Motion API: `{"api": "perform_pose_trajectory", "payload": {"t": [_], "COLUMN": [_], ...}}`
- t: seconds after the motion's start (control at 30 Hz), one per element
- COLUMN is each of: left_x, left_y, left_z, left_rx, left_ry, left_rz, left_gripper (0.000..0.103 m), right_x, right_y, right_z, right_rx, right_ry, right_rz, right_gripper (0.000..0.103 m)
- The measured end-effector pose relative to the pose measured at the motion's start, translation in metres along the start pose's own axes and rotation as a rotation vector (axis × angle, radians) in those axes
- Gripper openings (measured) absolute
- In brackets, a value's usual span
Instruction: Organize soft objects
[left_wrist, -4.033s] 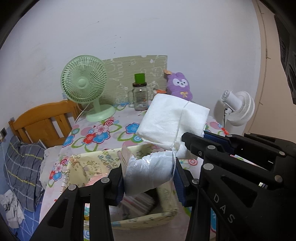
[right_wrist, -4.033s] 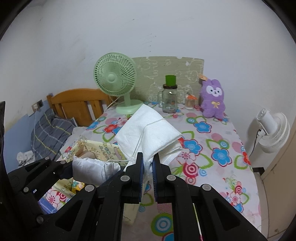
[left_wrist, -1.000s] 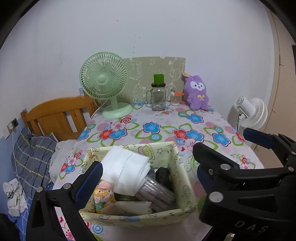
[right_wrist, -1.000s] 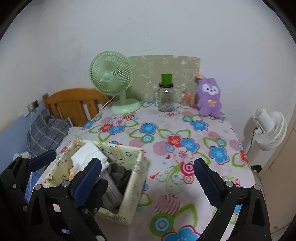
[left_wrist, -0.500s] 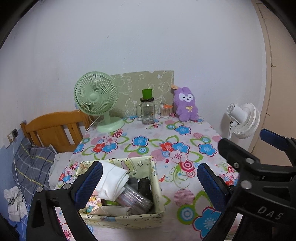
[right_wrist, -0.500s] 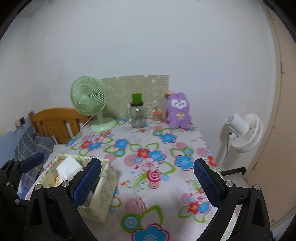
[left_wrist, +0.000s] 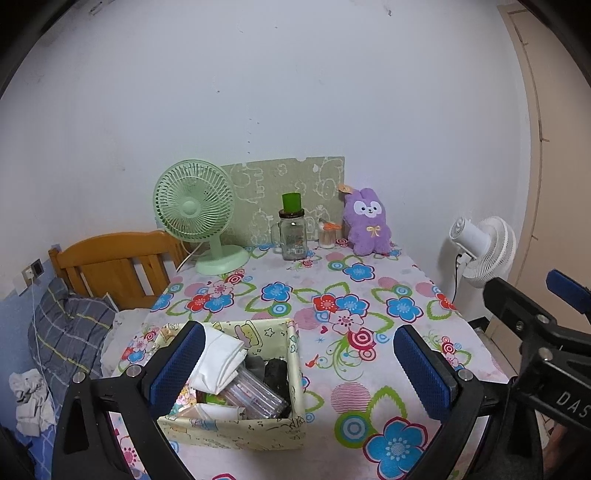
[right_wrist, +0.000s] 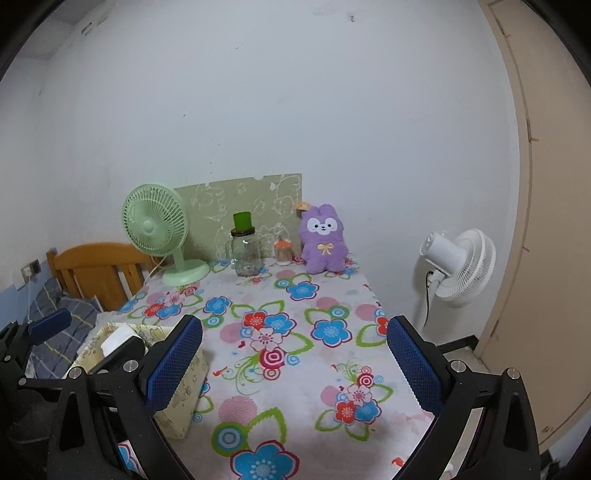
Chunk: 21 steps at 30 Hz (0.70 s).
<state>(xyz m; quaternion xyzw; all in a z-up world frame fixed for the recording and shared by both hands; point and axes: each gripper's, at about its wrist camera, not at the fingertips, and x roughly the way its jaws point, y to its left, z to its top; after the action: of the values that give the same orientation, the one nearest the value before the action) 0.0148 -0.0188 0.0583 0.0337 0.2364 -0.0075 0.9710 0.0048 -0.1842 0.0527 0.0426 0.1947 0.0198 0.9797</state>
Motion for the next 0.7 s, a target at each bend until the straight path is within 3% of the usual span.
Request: {"api": "perform_pose_trajectory", "payload": {"t": [0.7], "left_x": [-0.011], "left_y": [0.013], "left_z": [-0.011], "left_rx": [-0.059], "left_ry": [-0.018], "left_rz": [0.028], "left_gripper": [0.103], "right_x": [-0.013], "right_y": [-0.003], "right_z": [-0.010], "right_rx": [0.011], "right_ry": [-0.029], "right_rz": [-0.001], "right_gripper": [0.103]}}
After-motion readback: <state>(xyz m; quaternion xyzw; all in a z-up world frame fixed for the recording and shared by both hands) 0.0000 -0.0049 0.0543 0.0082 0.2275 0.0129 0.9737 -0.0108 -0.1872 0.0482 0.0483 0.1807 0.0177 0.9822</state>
